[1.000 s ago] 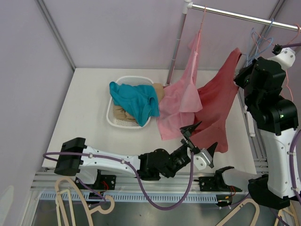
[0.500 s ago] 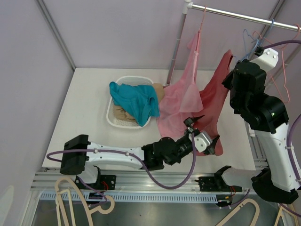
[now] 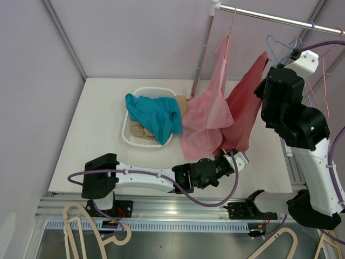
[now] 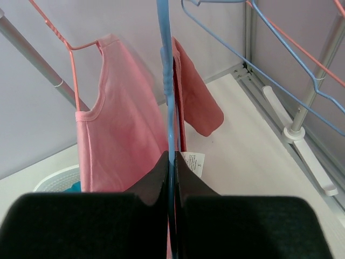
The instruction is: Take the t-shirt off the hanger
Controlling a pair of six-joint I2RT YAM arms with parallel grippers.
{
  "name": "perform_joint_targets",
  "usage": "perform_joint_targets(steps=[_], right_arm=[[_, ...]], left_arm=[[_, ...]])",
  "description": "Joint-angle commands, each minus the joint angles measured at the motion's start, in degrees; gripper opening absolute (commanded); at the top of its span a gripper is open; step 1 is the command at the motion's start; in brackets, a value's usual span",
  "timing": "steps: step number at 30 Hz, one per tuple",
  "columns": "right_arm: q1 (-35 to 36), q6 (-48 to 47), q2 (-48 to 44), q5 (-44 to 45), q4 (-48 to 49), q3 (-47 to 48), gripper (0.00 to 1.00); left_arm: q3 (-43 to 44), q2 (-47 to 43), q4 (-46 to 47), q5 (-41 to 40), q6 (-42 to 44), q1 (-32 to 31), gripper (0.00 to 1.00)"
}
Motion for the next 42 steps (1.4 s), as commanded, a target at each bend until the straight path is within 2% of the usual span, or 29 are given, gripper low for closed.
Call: perform_joint_targets(steps=[1, 6, 10, 15, 21, 31, 35, 38, 40, 42], right_arm=[[0.40, -1.41, 0.60, 3.78, 4.77, 2.12, 0.00], [0.13, -4.40, 1.92, 4.49, 7.58, 1.94, 0.00], [-3.37, -5.02, 3.33, 0.72, 8.20, 2.12, 0.00], [-14.44, -4.23, 5.09, -9.38, 8.38, 2.47, 0.00], [-21.65, -4.75, 8.25, -14.67, 8.73, 5.10, 0.00], [-24.83, -4.67, 13.70, -20.29, 7.24, 10.73, 0.00], [-24.83, -3.96, 12.48, -23.72, 4.17, 11.35, 0.00], [-23.96, -3.61, 10.98, -28.64, 0.75, 11.88, 0.00], [-22.46, -3.53, 8.79, -30.58, -1.11, 11.79, 0.00], [-20.53, -3.96, 6.69, -32.24, -4.09, 11.79, 0.00]], left_arm=[[2.13, -2.76, 0.32, -0.98, -0.45, -1.48, 0.01], [1.96, -6.53, 1.46, -5.02, 5.26, -6.22, 0.01], [0.82, -10.40, 1.20, -6.17, 7.03, -9.65, 0.01], [-2.78, -14.53, 1.46, -7.40, 6.59, -13.95, 0.01], [-6.21, -16.12, 1.03, -8.46, 4.40, -17.21, 0.01], [-10.96, -14.28, -1.09, -5.64, -6.24, -19.94, 0.01], [-10.88, -11.46, -1.08, -4.95, -9.39, -17.58, 0.01], [-10.26, -11.90, -5.03, 1.54, -16.67, -10.65, 0.01], [-7.90, -10.86, -10.71, 4.28, -21.96, -3.44, 0.01], [-1.51, -9.45, -16.44, 6.39, -25.56, 3.04, 0.01]])
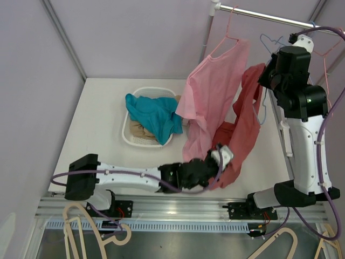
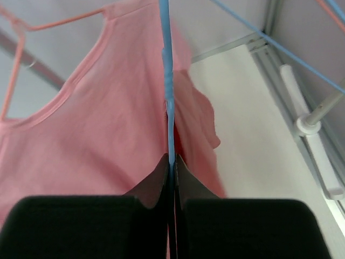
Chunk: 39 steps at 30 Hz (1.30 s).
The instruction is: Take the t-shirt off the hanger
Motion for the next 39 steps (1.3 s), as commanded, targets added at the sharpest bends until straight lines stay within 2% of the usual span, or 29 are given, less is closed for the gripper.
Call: perform_joint_targets(steps=[1, 4, 5, 8, 11, 14, 15, 16, 18, 21, 23, 26, 28, 29, 30, 31, 32, 34, 35, 38, 39], right_arm=[[1.88, 0.08, -5.39, -6.32, -0.47, 3.78, 0.00], [1.71, -0.18, -7.15, -9.67, -6.09, 7.20, 0.00], [1.71, -0.18, -7.42, -10.21, -7.06, 8.35, 0.00], [1.62, -0.45, -7.77, -11.18, -10.67, 13.45, 0.00], [1.44, -1.85, -7.33, -9.87, -10.51, 16.27, 0.00], [0.39, -3.70, -5.58, -7.50, -7.09, 15.84, 0.00], [-0.31, -5.27, -4.62, -7.66, -6.12, 15.83, 0.00], [-1.62, -6.07, -2.87, -8.19, -3.58, 15.75, 0.00], [-3.38, -8.08, -1.01, -11.43, -0.41, 15.04, 0.00], [-6.20, -9.67, 2.77, -16.08, 4.69, 15.83, 0.00], [-8.74, -10.11, 5.14, -18.64, 7.07, 16.80, 0.00], [-11.64, -10.38, 7.08, -23.12, 9.79, 18.12, 0.00], [-12.44, -10.99, 8.49, -26.28, 11.64, 18.47, 0.00], [-13.58, -11.08, 8.93, -26.99, 12.34, 18.47, 0.00], [-14.46, -11.08, 9.28, -27.52, 13.05, 18.47, 0.00], [-14.90, -11.26, 9.89, -29.44, 14.27, 18.47, 0.00], [-15.34, -11.26, 10.24, -30.42, 14.98, 18.47, 0.00], [-16.40, -11.17, 10.68, -31.74, 16.56, 18.38, 0.00], [-16.57, -11.17, 10.69, -33.40, 17.26, 17.77, 0.00], [-17.01, -11.35, 11.13, -35.60, 19.20, 17.33, 0.00], [-17.10, -11.52, 11.30, -35.70, 19.47, 17.15, 0.00]], left_arm=[[10.51, 2.47, -12.42, 6.68, -11.10, 9.30, 0.01], [22.19, 8.26, -21.85, 13.60, -16.37, 17.65, 0.01], [24.41, 11.76, -27.53, 18.15, -17.78, 19.41, 0.01], [33.38, 18.61, -34.58, 22.84, -21.30, 26.00, 0.01], [40.07, 23.55, -40.05, 25.93, -22.10, 27.51, 0.01], [39.56, 23.75, -40.08, 32.50, -22.36, 27.34, 0.01], [36.42, 21.75, -38.51, 37.74, -22.45, 26.99, 0.01], [35.17, 20.25, -37.62, 39.36, -22.45, 26.38, 0.01], [30.88, 13.95, -36.82, 40.26, -20.18, 23.14, 0.01], [28.48, 6.81, -38.39, 40.52, -16.66, 18.21, 0.01], [28.65, 0.65, -40.24, 44.02, -16.47, 16.89, 0.01], [32.77, -4.98, -46.90, 46.68, -15.43, 17.06, 0.01], [41.19, -6.92, -55.05, 45.01, -14.11, 17.67, 0.01], [43.66, -7.28, -57.36, 43.44, -14.01, 19.76, 0.01], [50.29, -7.63, -58.95, 43.77, -14.36, 21.52, 0.01], [52.01, -7.98, -59.84, 44.21, -14.71, 23.63, 0.01], [53.68, -8.59, -60.72, 43.86, -15.67, 28.52, 0.01], [60.45, -8.16, -61.51, 43.77, -16.47, 33.91, 0.01], [62.03, -7.46, -61.78, 43.86, -17.17, 39.33, 0.01], [75.89, -2.20, -63.62, 47.63, -19.28, 49.27, 0.01], [77.85, 0.52, -63.45, 48.34, -19.64, 51.14, 0.01]])
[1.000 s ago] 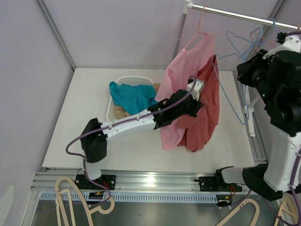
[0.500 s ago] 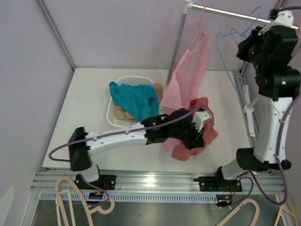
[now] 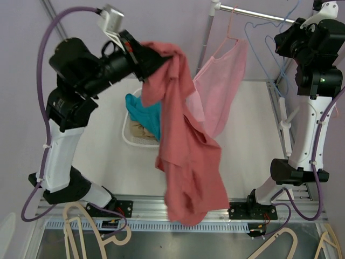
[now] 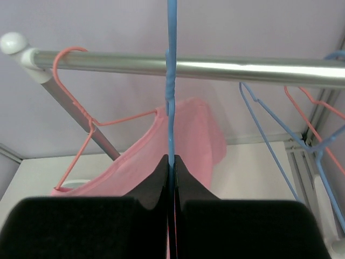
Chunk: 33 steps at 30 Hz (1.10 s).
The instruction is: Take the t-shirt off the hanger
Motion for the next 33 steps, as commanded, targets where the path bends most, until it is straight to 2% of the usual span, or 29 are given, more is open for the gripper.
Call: perform_joint_targets(steps=[1, 2, 8, 12, 19, 20, 24, 25, 27, 28, 29, 30, 33], right_arm=[[-0.49, -1.34, -0.13, -4.62, 5.81, 1.22, 0.00], [-0.67, -1.34, 0.39, -4.71, 5.90, 1.22, 0.00], [-1.37, -1.34, 2.15, -4.89, 5.81, 0.87, 0.00], [-1.37, -1.95, 2.86, -4.36, 6.42, -0.10, 0.00], [-1.64, -2.66, 5.14, -2.51, 6.78, -0.36, 0.00], [-1.72, -2.74, 5.41, -1.81, 6.78, -0.54, 0.00], [-1.72, -2.83, 5.76, -0.23, 6.95, -2.73, 0.00], [-1.81, -2.75, 5.76, 0.04, 7.04, -3.26, 0.00], [-1.81, -2.57, 5.59, 1.17, 7.39, -4.84, 0.00], [-1.81, -2.66, 5.50, 1.36, 7.57, -5.37, 0.00], [-1.81, -2.66, 5.24, 1.70, 7.65, -5.90, 0.00], [-1.90, -2.66, 5.23, 3.01, 7.66, -6.60, 0.00], [-1.81, -2.74, 4.62, 4.78, 7.48, -8.00, 0.00]], left_arm=[[8.71, 5.85, -1.27, 3.56, -3.00, 7.05, 0.01], [9.07, 6.29, 0.74, 4.34, -4.57, 10.63, 0.01], [9.68, 12.61, 15.77, 9.62, -14.41, 23.12, 0.01], [17.65, 19.82, 20.17, 12.17, -19.70, 28.06, 0.01], [15.67, 19.22, 27.47, 10.59, -21.64, 33.16, 0.01], [18.10, 19.05, 27.48, 10.50, -21.12, 33.86, 0.01], [7.95, 15.20, 24.58, 9.27, -19.10, 34.40, 0.01], [-0.07, 14.31, 24.49, 9.45, -19.27, 34.40, 0.01], [-6.01, 10.98, 24.75, 9.97, -19.62, 34.31, 0.01], [-16.05, 9.65, 25.36, 10.24, -19.45, 34.05, 0.01], [-19.89, 7.81, 26.59, 9.98, -19.27, 33.70, 0.01], [-27.24, 3.88, 28.86, 7.63, -18.75, 33.26, 0.01], [-41.59, -1.33, 30.90, 3.57, -16.99, 31.15, 0.01]])
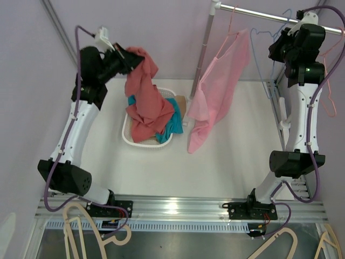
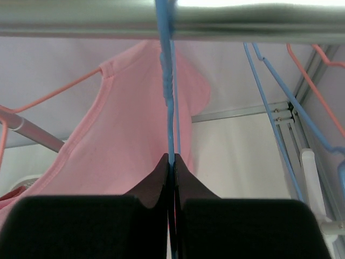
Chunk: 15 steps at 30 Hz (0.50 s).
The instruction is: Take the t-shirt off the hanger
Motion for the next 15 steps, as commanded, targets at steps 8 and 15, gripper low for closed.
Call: perform_joint_targets(steps=[8, 15], right_arm=[[-0.41, -0.73, -3.59, 5.38, 2.96, -4.40, 0.00], [-0.41, -1.52, -6.66, 8.46, 1.99, -5.02, 0.14]], left_arm=[[-21.74, -2.99, -1.46, -8.29, 2.98, -3.99, 0.01], [-25.43, 6.22, -8.23, -11.46, -1.15, -3.99, 0.01]])
